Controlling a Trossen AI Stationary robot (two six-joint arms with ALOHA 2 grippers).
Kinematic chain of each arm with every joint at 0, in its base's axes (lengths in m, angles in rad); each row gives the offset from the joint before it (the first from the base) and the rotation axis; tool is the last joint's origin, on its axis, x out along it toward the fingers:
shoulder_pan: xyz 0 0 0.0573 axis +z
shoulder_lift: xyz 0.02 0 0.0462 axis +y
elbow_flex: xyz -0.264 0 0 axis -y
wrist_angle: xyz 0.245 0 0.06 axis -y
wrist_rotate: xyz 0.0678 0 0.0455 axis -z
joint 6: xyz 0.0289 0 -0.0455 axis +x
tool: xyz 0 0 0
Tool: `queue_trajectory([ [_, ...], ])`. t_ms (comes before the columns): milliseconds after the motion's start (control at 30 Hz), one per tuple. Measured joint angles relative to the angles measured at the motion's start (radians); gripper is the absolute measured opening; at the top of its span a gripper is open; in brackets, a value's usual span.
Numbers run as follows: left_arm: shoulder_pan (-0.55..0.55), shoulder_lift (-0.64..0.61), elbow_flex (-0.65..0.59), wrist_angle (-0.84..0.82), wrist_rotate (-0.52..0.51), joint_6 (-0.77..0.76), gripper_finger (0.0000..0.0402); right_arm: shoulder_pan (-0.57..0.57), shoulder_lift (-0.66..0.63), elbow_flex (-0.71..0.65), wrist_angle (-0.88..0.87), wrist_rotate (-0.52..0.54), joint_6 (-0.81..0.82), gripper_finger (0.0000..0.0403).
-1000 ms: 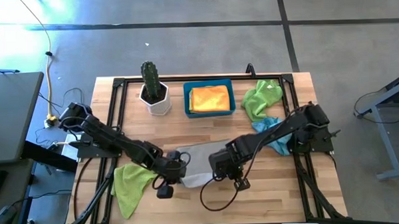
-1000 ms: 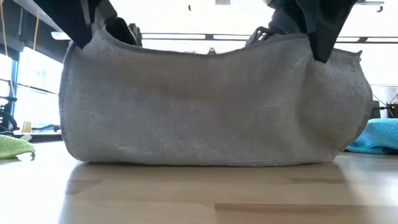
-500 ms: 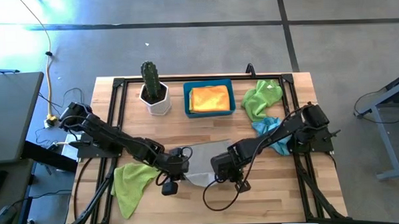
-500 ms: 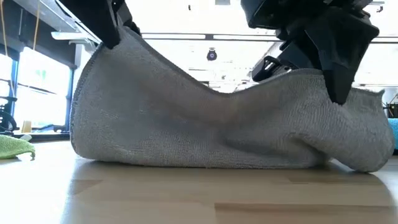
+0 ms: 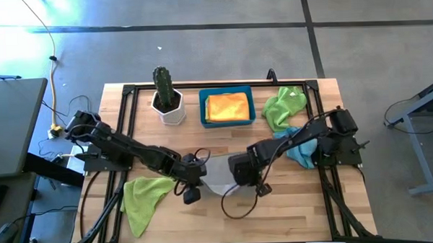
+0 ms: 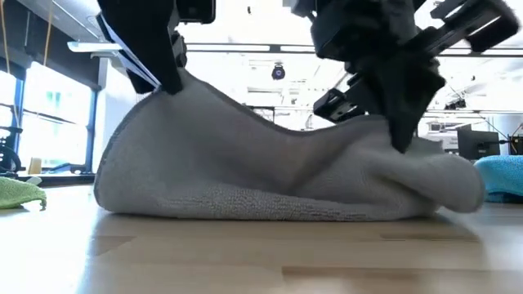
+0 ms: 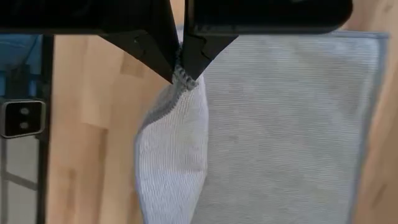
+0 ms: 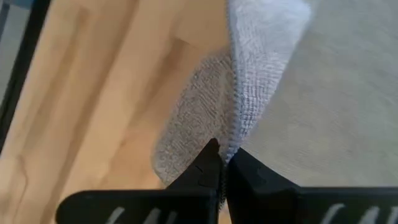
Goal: Fold microfiber towels
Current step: Fold the gray microfiber towel
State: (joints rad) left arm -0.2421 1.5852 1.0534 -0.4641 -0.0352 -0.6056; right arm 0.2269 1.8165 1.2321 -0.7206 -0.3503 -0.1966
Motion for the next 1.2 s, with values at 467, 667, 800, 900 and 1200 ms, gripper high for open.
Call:
queue_trajectory([
  [467, 0.128, 0.027, -0.002, -0.042, 0.002, -0.015, 0.0005, -0.181, -0.075, -0.086, 0.048, -0.039, -0.156, 0.0000],
  [667, 0.165, 0.039, -0.002, -0.086, 0.005, -0.046, 0.0005, -0.237, -0.075, -0.083, 0.018, -0.039, -0.190, 0.0000],
  [800, 0.182, 0.038, -0.002, -0.107, 0.001, -0.054, 0.0005, -0.255, -0.075, -0.085, 0.003, -0.039, -0.200, 0.0000],
  [900, 0.185, 0.038, -0.002, -0.106, -0.004, -0.094, 0.0005, -0.256, -0.075, -0.093, 0.008, -0.039, -0.232, 0.0000],
  [1200, 0.176, 0.038, -0.002, -0.100, -0.058, -0.236, 0.0005, -0.262, -0.075, -0.168, 0.080, -0.035, -0.252, 0.0000],
])
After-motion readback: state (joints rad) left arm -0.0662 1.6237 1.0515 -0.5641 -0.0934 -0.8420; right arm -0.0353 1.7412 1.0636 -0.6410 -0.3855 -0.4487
